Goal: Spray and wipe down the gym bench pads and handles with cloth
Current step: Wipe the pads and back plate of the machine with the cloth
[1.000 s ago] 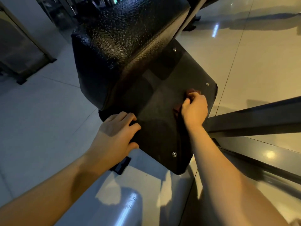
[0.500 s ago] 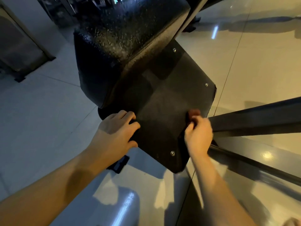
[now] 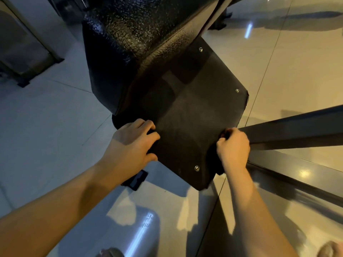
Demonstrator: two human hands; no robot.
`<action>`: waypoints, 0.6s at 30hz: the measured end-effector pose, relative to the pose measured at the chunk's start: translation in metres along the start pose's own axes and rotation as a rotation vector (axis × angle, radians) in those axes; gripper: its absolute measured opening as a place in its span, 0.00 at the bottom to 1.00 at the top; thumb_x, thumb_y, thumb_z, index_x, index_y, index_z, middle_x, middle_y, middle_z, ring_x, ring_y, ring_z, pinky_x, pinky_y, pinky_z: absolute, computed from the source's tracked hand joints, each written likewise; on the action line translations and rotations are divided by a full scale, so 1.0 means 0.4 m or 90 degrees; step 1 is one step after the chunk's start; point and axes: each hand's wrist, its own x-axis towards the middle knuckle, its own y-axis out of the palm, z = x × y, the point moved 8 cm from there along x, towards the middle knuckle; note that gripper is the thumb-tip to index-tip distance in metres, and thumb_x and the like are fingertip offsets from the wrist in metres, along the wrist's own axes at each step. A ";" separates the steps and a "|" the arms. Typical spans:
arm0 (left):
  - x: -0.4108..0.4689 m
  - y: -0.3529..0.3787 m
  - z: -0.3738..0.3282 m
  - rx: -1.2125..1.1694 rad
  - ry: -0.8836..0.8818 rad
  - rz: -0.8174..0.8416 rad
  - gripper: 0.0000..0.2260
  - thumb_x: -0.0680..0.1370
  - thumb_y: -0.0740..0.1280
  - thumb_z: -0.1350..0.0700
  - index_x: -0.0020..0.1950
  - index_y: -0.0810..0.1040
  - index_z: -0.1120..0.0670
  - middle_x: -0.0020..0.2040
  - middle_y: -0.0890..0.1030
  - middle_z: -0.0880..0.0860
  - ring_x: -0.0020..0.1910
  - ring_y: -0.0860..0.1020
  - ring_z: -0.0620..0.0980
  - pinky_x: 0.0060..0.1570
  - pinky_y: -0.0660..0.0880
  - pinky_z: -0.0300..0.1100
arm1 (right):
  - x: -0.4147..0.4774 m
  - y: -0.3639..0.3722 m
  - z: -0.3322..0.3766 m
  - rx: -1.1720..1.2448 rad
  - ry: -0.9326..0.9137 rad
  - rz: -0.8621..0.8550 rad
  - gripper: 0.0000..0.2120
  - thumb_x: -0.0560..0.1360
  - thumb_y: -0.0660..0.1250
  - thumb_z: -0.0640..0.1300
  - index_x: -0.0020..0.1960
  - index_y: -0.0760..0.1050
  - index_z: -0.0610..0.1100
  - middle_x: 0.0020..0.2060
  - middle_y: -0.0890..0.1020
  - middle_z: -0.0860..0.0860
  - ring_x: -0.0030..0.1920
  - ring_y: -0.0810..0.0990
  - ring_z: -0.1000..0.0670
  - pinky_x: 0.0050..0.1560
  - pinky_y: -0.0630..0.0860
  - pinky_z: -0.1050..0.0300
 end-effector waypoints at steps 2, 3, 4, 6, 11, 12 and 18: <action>-0.002 0.007 0.001 -0.004 -0.005 0.012 0.25 0.63 0.82 0.41 0.57 0.84 0.49 0.57 0.79 0.49 0.54 0.79 0.50 0.41 0.76 0.42 | 0.021 -0.015 -0.014 -0.007 0.014 -0.002 0.10 0.78 0.66 0.40 0.58 0.78 0.40 0.55 0.78 0.40 0.54 0.80 0.36 0.55 0.77 0.44; -0.003 0.013 0.002 -0.004 -0.008 0.019 0.26 0.64 0.82 0.41 0.57 0.84 0.49 0.58 0.79 0.49 0.55 0.78 0.50 0.42 0.76 0.42 | 0.009 -0.012 -0.010 -0.014 -0.001 0.005 0.11 0.78 0.66 0.41 0.59 0.77 0.40 0.56 0.77 0.40 0.54 0.79 0.36 0.55 0.77 0.45; -0.003 0.016 0.002 -0.002 -0.011 0.022 0.26 0.64 0.82 0.41 0.57 0.84 0.49 0.58 0.79 0.49 0.56 0.78 0.50 0.42 0.76 0.42 | -0.015 -0.002 -0.004 -0.016 -0.025 0.011 0.12 0.78 0.67 0.42 0.60 0.77 0.40 0.57 0.76 0.41 0.54 0.79 0.37 0.56 0.76 0.45; -0.001 0.009 0.004 -0.002 -0.016 0.018 0.26 0.64 0.82 0.41 0.57 0.84 0.49 0.58 0.79 0.49 0.56 0.78 0.50 0.43 0.77 0.43 | -0.076 0.020 0.006 -0.008 -0.065 0.014 0.13 0.77 0.67 0.42 0.61 0.75 0.41 0.57 0.76 0.42 0.54 0.79 0.40 0.56 0.77 0.46; 0.007 -0.013 -0.009 -0.008 0.002 0.015 0.25 0.71 0.77 0.40 0.65 0.81 0.47 0.64 0.76 0.49 0.64 0.74 0.50 0.54 0.75 0.46 | -0.149 0.035 -0.045 -0.017 -0.041 0.070 0.13 0.78 0.68 0.43 0.61 0.75 0.42 0.55 0.78 0.44 0.55 0.80 0.42 0.55 0.76 0.50; 0.006 -0.015 -0.009 -0.012 -0.002 0.014 0.25 0.70 0.78 0.41 0.64 0.81 0.48 0.63 0.77 0.49 0.63 0.74 0.50 0.53 0.75 0.46 | -0.165 0.035 -0.058 -0.012 -0.023 0.091 0.13 0.78 0.68 0.44 0.60 0.75 0.43 0.54 0.79 0.44 0.55 0.80 0.42 0.54 0.75 0.50; 0.000 -0.018 -0.014 0.004 0.003 0.057 0.24 0.68 0.79 0.42 0.61 0.84 0.50 0.59 0.79 0.50 0.60 0.76 0.51 0.52 0.76 0.46 | -0.282 0.052 -0.065 0.072 0.062 0.181 0.06 0.74 0.70 0.43 0.49 0.74 0.47 0.45 0.81 0.48 0.50 0.81 0.44 0.51 0.77 0.51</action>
